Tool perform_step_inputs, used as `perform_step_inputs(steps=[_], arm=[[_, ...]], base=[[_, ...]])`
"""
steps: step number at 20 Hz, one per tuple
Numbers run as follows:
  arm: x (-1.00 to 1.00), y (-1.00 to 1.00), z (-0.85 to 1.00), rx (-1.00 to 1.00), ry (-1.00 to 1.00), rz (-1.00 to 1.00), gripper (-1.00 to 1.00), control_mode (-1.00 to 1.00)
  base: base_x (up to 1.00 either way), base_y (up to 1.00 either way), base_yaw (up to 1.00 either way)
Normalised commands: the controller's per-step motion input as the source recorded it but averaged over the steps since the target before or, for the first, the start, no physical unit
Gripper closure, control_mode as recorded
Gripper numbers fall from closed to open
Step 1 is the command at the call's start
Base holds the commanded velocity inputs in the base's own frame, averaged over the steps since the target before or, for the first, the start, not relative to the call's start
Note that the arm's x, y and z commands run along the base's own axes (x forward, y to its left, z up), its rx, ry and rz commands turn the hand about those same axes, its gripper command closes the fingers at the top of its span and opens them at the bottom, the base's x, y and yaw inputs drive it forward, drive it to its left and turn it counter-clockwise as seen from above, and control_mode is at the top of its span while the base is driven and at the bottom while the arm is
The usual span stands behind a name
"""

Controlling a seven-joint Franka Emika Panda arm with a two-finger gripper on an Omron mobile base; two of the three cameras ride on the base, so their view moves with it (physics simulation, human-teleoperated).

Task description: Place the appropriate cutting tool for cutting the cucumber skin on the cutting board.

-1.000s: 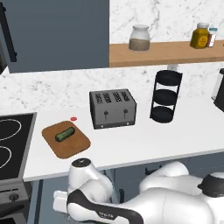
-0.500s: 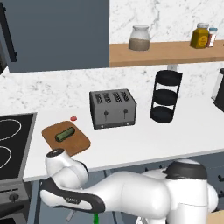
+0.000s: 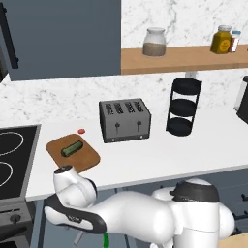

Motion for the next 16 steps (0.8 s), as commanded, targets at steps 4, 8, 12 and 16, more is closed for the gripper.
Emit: perform_step_inputs(steps=[4,8,12,16], arm=[[0.00,-0.31,-0.33,0.08,0.00,0.00,-1.00,-1.00],[0.00,0.03,-0.32,0.01,0.00,0.00,-1.00,-1.00],[0.00,0.32,-0.27,0.00,-0.02,0.00,-1.00,-1.00],[0.02,0.10,-0.06,0.00,-0.08,0.00,-1.00,-1.00]], base=[[0.00,0.00,0.00],[0.00,0.00,0.00],[0.00,0.00,0.00],[0.00,0.00,0.00]])
